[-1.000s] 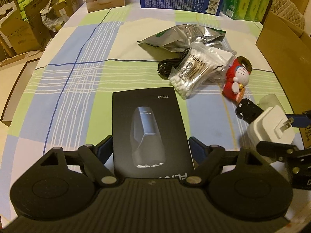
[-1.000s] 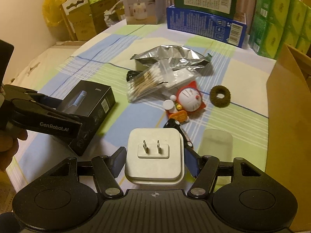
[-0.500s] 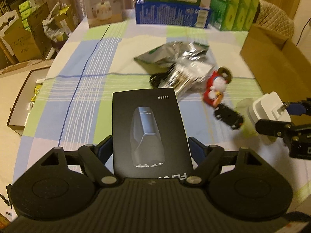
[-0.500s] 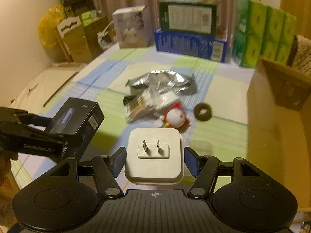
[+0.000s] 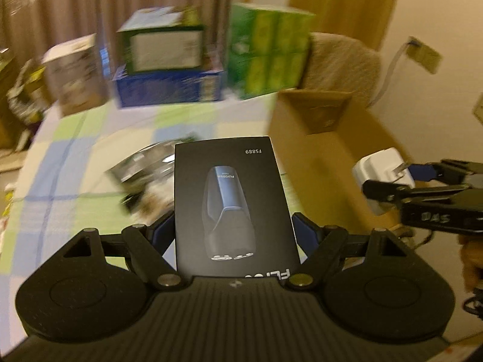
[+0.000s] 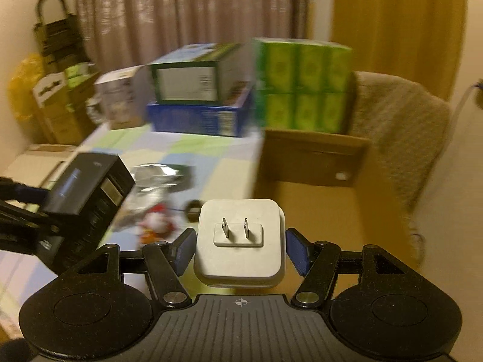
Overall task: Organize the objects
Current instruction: 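Carry the black box and white plug over the cardboard box with both tools, then open the left tool to drop the black box while the right tool releases the plug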
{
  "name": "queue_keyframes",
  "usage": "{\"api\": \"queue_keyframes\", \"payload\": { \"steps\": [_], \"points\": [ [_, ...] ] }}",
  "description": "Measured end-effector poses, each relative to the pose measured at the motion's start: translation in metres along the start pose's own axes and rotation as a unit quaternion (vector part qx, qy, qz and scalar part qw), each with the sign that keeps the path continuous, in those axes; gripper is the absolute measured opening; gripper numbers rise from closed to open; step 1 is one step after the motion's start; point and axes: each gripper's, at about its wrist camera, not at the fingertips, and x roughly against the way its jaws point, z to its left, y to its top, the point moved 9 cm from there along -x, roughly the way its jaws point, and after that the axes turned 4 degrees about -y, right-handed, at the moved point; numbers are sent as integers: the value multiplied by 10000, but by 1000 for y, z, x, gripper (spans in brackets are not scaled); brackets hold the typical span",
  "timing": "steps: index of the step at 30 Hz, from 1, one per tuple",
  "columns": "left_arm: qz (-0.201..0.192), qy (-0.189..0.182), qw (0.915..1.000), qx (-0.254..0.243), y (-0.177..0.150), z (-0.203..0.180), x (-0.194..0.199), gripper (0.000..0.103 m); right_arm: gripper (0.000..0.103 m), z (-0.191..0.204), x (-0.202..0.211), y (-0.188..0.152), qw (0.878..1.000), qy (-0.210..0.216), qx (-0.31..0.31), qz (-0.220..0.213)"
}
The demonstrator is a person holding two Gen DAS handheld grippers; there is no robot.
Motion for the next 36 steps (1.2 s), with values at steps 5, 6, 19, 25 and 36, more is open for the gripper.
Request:
{"api": "queue_keyframes", "payload": {
  "steps": [5,6,19,25,36],
  "points": [
    [60,-404,9987,-321,25,-63,-26,78,61,-56,-2,-8,9993,-351,-109,92],
    [82,-456,9982,-387,28,-74,-31,78,61,-64,-3,-10,9990,-405,-126,116],
    [286,-873,9930,-737,50,-149,-80,78,61,-113,-23,-31,9975,-497,-398,293],
    [367,-943,9915,-819,52,-162,-95,78,61,-122,-28,-37,9971,-483,-491,327],
    [399,-1054,9904,-802,60,-173,-114,80,61,-134,-32,-42,9963,-474,-615,368]
  ]
}}
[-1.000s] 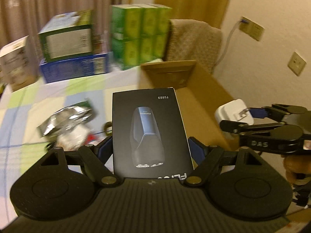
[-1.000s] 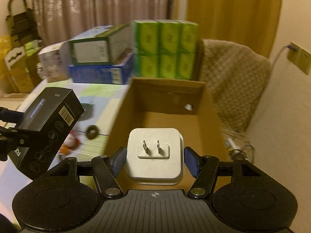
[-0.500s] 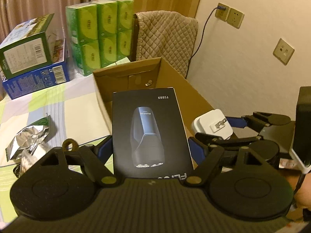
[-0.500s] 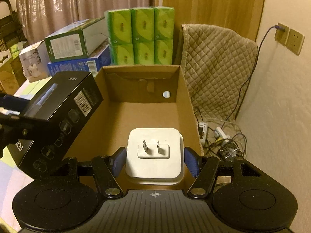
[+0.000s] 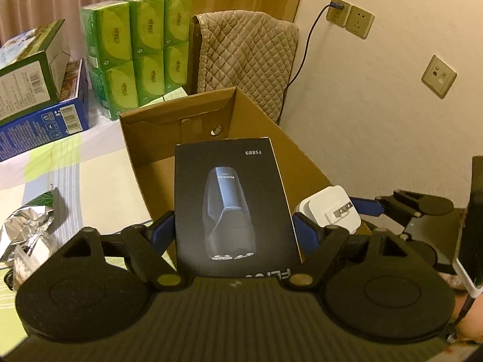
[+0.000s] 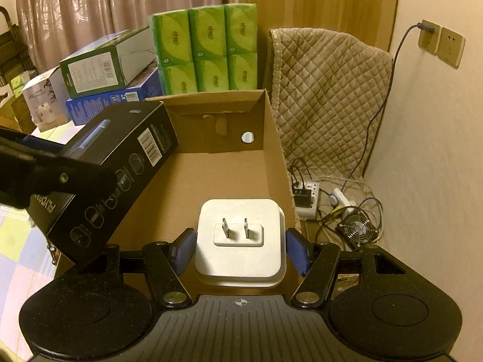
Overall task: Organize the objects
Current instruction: 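Open the left tool to drop the black box while the right tool releases the plug, then withdraw both open tools from the cardboard box back over the table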
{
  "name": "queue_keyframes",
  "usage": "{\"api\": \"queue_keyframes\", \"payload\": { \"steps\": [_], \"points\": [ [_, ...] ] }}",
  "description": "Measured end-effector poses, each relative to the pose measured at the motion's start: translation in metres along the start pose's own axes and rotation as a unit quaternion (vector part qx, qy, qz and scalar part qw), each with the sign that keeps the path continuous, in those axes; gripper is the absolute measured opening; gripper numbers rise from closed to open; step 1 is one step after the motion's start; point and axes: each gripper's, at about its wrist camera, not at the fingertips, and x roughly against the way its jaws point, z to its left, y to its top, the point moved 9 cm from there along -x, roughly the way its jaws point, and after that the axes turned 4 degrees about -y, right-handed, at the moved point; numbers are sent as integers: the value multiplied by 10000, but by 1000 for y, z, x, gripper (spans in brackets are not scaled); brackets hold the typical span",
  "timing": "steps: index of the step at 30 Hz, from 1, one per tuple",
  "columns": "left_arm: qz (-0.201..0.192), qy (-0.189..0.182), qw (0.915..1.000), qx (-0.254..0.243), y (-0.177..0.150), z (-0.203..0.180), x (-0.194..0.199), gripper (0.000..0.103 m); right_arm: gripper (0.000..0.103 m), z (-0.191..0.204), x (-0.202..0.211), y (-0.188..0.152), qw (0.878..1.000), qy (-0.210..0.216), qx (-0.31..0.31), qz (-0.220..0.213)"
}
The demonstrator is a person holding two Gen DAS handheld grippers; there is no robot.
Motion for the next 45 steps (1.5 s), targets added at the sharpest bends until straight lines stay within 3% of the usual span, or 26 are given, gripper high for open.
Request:
{"api": "queue_keyframes", "payload": {
  "steps": [4,25,32,45],
  "points": [
    [-62,96,9999,100,1,6,0,84,61,0,-1,-1,10000,26,-38,10],
    [-173,360,9987,314,-17,35,29,84,61,16,-3,1,9996,257,-153,6],
    [-186,386,9984,365,-22,40,35,84,69,18,-2,3,9994,232,-253,-57],
    [-221,445,9974,512,-37,52,53,84,70,36,11,-5,9997,203,-115,-20]
  ]
}}
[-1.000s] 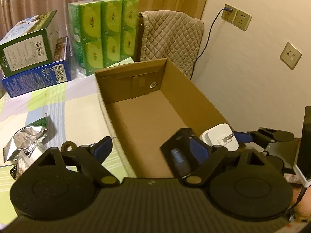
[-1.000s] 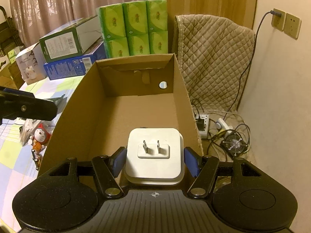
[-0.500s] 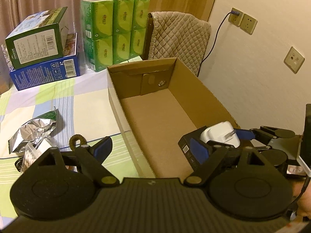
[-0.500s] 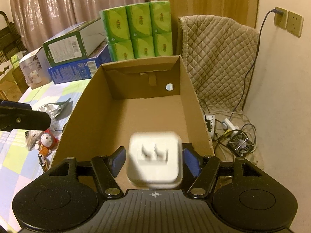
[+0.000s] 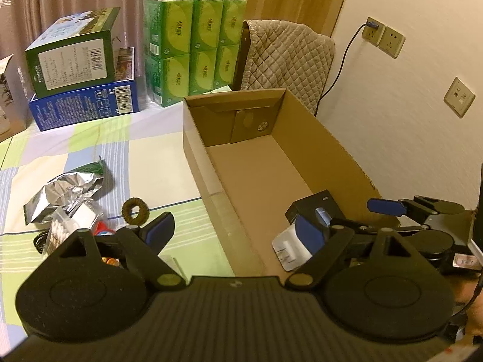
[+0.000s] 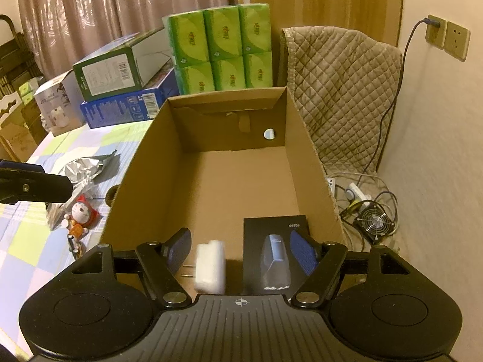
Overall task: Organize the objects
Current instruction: 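Withdraw both open tools from the cardboard box back over the table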
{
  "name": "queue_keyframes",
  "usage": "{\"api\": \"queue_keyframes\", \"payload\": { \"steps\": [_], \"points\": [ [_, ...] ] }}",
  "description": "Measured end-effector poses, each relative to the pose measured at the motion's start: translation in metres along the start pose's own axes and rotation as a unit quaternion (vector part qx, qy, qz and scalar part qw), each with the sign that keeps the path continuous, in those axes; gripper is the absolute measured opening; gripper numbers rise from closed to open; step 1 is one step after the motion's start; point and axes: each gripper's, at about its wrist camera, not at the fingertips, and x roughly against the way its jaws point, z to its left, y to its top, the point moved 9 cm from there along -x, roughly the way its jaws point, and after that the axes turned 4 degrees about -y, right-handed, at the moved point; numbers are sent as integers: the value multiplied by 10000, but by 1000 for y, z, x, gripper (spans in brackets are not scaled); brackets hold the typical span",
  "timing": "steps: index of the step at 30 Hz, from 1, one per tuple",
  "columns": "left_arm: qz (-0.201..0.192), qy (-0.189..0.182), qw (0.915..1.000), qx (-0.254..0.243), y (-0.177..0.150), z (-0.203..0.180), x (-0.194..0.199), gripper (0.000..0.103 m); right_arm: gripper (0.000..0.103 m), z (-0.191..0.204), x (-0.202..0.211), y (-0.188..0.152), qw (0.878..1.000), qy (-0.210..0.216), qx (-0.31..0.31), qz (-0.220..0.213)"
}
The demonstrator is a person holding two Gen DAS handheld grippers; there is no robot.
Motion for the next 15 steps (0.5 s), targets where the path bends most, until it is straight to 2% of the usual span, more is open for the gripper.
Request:
{"api": "queue_keyframes", "payload": {
  "steps": [15],
  "points": [
    [-151,275,9992,262,-27,35,52,86,70,45,40,-6,9997,149,98,-164]
  ]
}}
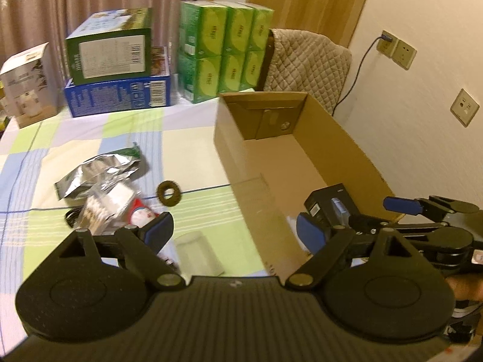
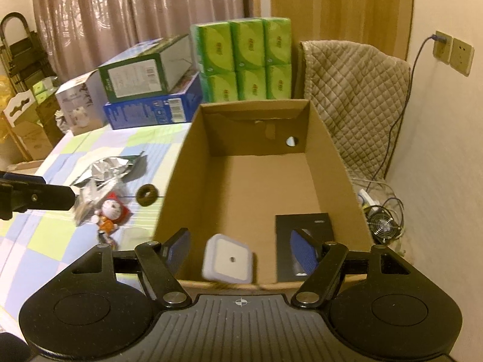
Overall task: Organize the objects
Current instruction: 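Withdraw both open tools from the cardboard box back over the table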
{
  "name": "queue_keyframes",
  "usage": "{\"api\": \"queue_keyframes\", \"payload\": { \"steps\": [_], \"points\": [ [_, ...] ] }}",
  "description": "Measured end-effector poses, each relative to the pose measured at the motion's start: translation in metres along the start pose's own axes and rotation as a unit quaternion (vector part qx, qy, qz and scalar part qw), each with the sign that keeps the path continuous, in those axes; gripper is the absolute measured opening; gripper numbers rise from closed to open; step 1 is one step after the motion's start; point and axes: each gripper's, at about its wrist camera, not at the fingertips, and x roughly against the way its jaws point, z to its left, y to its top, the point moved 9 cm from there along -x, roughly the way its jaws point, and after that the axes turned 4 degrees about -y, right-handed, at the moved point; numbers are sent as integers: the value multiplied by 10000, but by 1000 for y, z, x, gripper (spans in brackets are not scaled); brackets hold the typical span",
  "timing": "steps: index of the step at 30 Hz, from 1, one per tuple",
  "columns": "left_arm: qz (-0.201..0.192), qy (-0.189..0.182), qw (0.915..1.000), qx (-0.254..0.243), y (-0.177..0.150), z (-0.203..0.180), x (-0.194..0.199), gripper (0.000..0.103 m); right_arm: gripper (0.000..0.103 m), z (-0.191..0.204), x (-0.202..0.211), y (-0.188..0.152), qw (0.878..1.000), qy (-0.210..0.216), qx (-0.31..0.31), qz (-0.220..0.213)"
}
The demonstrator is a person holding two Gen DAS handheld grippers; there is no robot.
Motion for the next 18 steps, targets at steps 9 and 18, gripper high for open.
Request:
{"api": "queue_keyframes", "payload": {
  "steps": [9,18],
  "points": [
    [-160,386,9990,168,-18,42,40,90,71,45,17,2,9996,203,165,-106],
    [-285,751,9962,321,-35,83,70,93,71,93,21,2,9979,457,423,-156]
  ]
}}
